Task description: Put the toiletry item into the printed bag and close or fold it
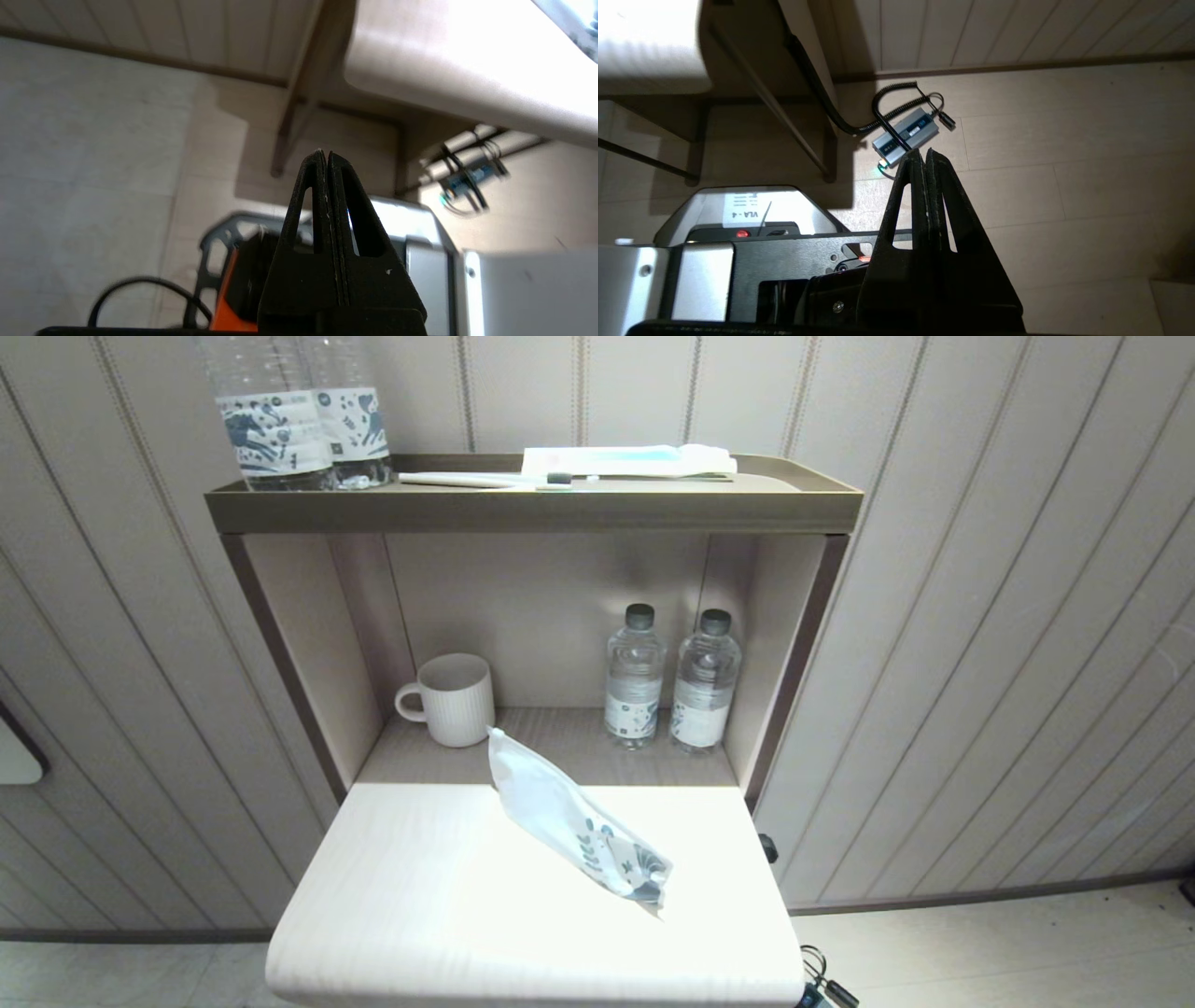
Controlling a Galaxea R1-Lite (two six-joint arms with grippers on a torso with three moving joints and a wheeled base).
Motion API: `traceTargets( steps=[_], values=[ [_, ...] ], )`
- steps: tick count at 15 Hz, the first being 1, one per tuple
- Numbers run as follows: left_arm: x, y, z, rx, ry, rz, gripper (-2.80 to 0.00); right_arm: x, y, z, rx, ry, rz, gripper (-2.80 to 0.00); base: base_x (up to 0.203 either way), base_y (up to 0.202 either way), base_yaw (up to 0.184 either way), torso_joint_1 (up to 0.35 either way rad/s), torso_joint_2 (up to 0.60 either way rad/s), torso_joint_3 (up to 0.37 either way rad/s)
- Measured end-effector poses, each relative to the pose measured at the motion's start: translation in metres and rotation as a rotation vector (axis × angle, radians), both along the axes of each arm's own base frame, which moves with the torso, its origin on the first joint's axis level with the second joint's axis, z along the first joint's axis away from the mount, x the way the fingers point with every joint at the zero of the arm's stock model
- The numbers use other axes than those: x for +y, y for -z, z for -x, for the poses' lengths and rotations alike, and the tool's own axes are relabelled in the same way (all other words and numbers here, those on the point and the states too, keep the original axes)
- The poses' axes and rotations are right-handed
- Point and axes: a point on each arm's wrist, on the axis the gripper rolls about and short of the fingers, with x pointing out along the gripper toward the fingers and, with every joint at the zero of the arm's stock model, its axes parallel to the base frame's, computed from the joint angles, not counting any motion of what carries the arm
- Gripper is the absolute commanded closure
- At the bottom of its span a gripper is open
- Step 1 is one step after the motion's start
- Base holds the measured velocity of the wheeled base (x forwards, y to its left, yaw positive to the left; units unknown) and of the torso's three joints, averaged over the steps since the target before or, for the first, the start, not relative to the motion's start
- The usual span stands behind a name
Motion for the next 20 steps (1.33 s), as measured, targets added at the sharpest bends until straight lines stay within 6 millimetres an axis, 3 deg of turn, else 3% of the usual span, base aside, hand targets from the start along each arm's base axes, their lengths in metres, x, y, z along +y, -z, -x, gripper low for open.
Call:
traceTargets(
  steps=[3,5,8,10,12,14,20],
  values=[
    [-0.004,0.011,-0.014,-0.073,-0.177,-0.082,0.0,0.005,0.034,-0.014,-0.048,0.093,0.044,0.0,0.0,0.0,0.0,0.0,0.0,0.0],
    [-0.007,0.029,-0.015,-0.046,-0.223,-0.121,0.0,0.008,0.048,-0.023,-0.114,0.128,0.106,0.0,0.0,0.0,0.0,0.0,0.0,0.0],
    [-0.007,0.067,-0.023,-0.106,-0.164,-0.196,0.0,0.01,0.068,-0.024,-0.212,0.027,0.091,0.0,0.0,0.0,0.0,0.0,0.0,0.0],
    [-0.008,0.085,-0.033,-0.232,-0.088,-0.246,0.0,0.014,0.083,-0.021,-0.294,-0.139,0.067,0.0,0.0,0.0,0.0,0.0,0.0,0.0],
    [-0.009,0.088,-0.037,-0.327,-0.039,-0.247,0.0,0.016,0.088,-0.021,-0.369,-0.255,0.058,0.0,0.0,0.0,0.0,0.0,0.0,0.0],
    [-0.01,0.092,-0.039,-0.359,-0.022,-0.241,0.0,0.016,0.09,-0.022,-0.429,-0.263,0.056,0.0,0.0,0.0,0.0,0.0,0.0,0.0],
    [-0.012,0.099,-0.046,-0.426,0.072,-0.277,0.0,0.012,0.096,-0.031,-0.574,-0.06,0.042,0.0,0.0,0.0,0.0,0.0,0.0,0.0]
  ],
)
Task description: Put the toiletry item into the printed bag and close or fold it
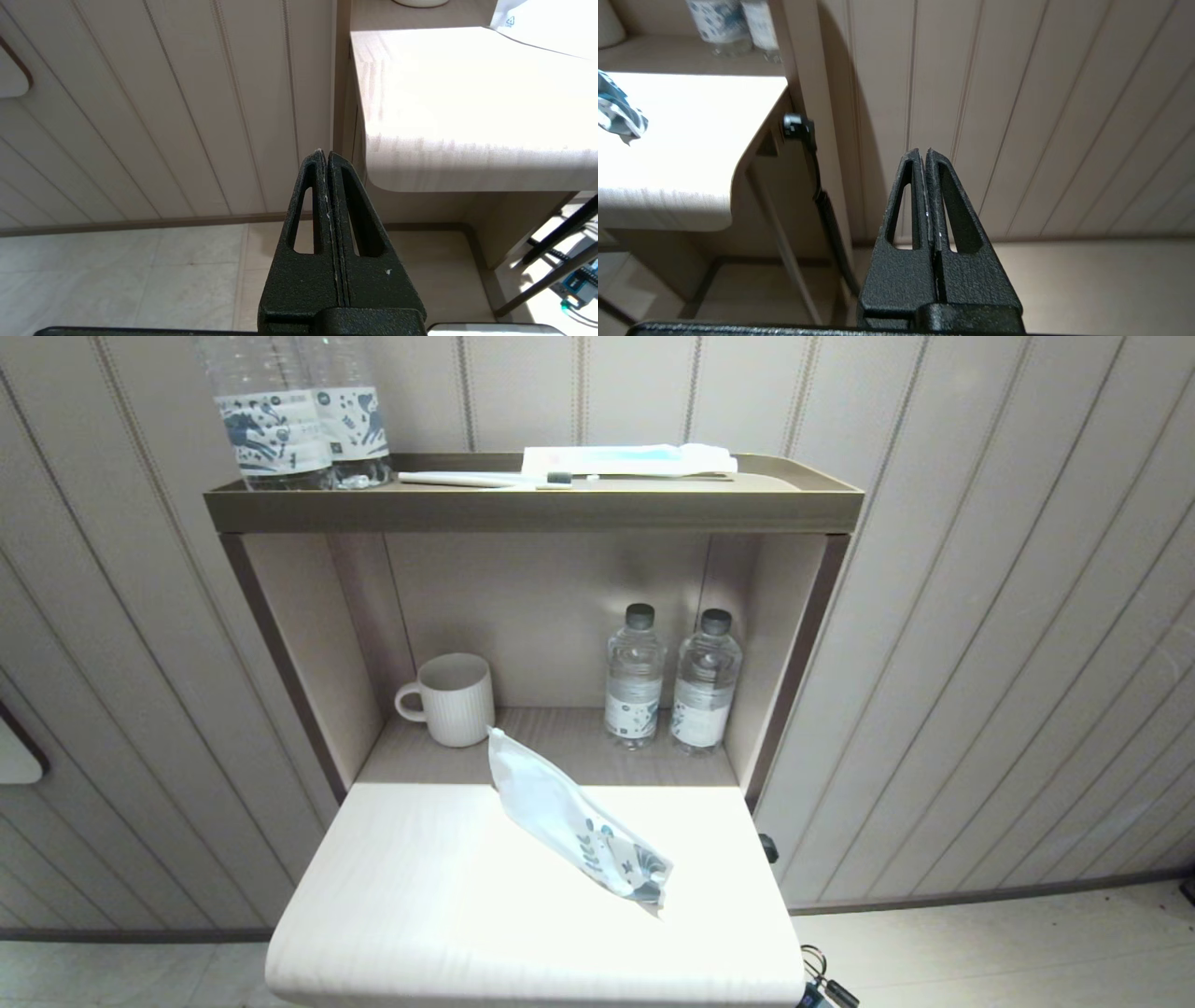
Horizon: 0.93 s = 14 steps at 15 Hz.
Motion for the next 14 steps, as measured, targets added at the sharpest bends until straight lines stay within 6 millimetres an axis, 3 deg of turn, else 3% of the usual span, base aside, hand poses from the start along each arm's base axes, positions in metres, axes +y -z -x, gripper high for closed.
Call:
traceTargets(
  steps=[14],
  values=[
    [0.0006,-0.0006,-0.0007,-0.018,-0.028,0.095,0.0,-0.0004,0.0046,-0.0009,0.033,0.018,-0.042,0.0,0.0,0.0,0.0,0.0,0.0,0.0]
  ],
)
